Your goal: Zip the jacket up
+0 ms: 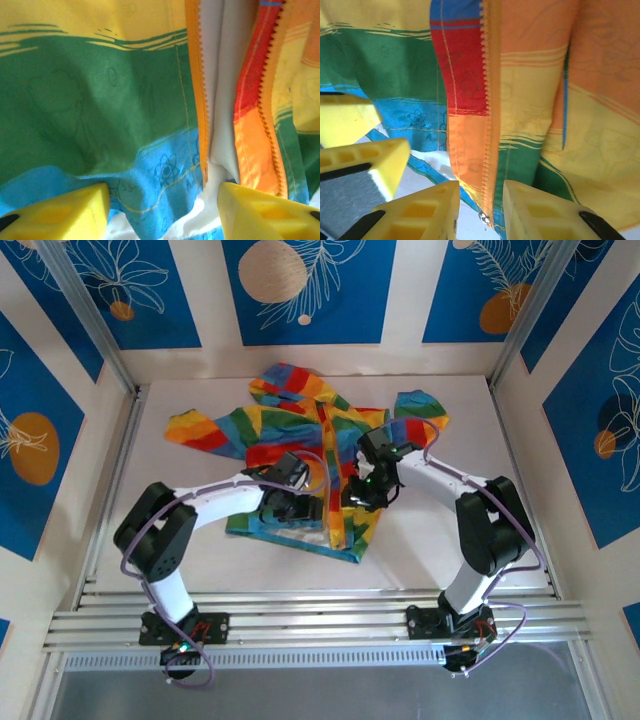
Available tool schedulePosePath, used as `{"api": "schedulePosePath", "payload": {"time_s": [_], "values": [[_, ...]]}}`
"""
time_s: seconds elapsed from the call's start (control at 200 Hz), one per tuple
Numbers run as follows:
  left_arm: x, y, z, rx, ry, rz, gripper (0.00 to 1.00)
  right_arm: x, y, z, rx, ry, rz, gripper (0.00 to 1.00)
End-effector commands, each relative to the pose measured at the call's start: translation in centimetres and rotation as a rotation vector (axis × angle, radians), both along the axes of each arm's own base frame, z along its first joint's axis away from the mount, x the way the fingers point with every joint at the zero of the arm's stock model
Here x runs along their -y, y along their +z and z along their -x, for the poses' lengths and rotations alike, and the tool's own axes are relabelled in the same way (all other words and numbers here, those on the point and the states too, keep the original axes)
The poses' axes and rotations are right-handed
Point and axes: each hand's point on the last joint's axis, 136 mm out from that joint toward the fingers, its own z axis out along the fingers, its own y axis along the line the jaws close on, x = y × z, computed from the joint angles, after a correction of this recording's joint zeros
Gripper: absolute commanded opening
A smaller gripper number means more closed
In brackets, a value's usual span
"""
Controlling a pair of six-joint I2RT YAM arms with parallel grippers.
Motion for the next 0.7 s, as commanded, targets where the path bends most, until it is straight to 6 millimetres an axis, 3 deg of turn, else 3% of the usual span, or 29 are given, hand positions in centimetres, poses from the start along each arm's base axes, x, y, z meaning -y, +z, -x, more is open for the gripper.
{"api": "schedulePosePath", "payload": {"time_s": [0.0, 0.09, 0.19, 0.38, 0.695], "values": [[1.3, -0.3, -0.6, -0.014, 0.015, 0.018, 0.59, -0.2, -0.6, 0.8, -0.015, -0.014, -0.001, 0.29], [1.6, -1.2, -0.3, -0.039, 0.011, 0.009, 0.59, -0.4, -1.7, 1.4, -0.038, -0.004, 0.012, 0.29], [1.7, -1.5, -0.1, -0.047, 0.012, 0.015, 0.49, -0.4, -2.9, 1.9, -0.059, 0.003, 0.03, 0.29], [1.4, 0.6, -0.6, 0.007, 0.014, 0.033, 0.22, -0.2, -4.6, 2.3, -0.091, 0.015, 0.051, 0.28], [-0.1, 3.0, -1.3, 0.037, 0.057, 0.075, 0.08, 0.5, -6.1, 2.5, -0.114, 0.038, 0.1, 0.28]]}}
